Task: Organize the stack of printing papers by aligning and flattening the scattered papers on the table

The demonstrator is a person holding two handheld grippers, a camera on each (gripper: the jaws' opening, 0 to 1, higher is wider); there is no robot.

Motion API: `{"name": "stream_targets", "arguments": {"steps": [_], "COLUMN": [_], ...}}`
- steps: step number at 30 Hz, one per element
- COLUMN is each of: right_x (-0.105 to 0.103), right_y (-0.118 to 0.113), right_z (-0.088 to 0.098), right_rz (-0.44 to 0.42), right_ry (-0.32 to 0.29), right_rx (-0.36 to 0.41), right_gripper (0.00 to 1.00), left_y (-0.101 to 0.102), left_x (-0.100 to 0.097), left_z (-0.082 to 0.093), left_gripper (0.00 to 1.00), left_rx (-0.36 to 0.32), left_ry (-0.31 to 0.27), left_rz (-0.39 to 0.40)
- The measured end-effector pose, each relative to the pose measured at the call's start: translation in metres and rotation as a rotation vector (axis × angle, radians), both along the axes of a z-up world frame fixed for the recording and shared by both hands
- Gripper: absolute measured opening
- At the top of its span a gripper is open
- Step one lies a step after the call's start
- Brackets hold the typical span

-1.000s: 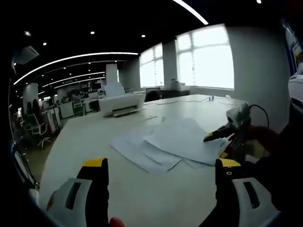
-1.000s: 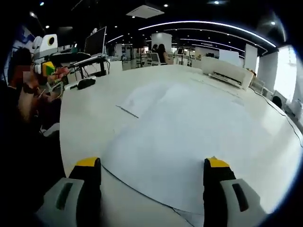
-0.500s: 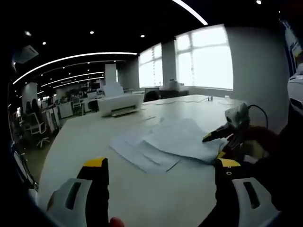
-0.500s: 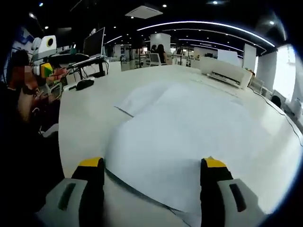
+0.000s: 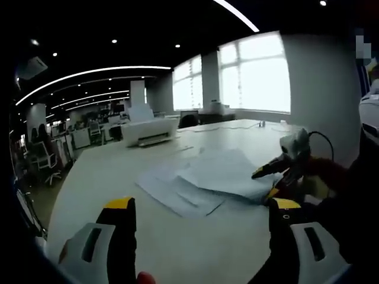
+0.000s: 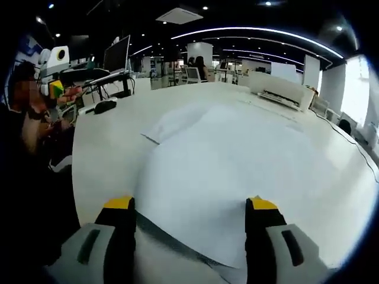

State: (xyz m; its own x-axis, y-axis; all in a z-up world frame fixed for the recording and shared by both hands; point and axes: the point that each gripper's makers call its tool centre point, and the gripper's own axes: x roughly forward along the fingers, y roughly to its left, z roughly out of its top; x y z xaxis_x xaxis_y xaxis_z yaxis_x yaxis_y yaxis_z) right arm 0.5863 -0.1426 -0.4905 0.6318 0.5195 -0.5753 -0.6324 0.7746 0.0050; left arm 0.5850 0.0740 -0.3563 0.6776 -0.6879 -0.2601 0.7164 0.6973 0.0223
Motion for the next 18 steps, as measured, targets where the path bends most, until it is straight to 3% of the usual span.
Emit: {"name": "stream_targets", "arguments": {"steps": [18], "right_x": [0.0045], "right_y": [-0.0082], "right_z": [0.0047], "right_rz": [-0.012], "right_ry": [0.002], "right_rx": [0.043], "right_gripper": [0.49], "left_y": [-0.0017], "left_x": [-0.0005], "left_z": [-0.0012], "left_gripper": [0.95], "left_rx": [-0.003], "left_ry": [0.002], "left_rz": [-0.004]}}
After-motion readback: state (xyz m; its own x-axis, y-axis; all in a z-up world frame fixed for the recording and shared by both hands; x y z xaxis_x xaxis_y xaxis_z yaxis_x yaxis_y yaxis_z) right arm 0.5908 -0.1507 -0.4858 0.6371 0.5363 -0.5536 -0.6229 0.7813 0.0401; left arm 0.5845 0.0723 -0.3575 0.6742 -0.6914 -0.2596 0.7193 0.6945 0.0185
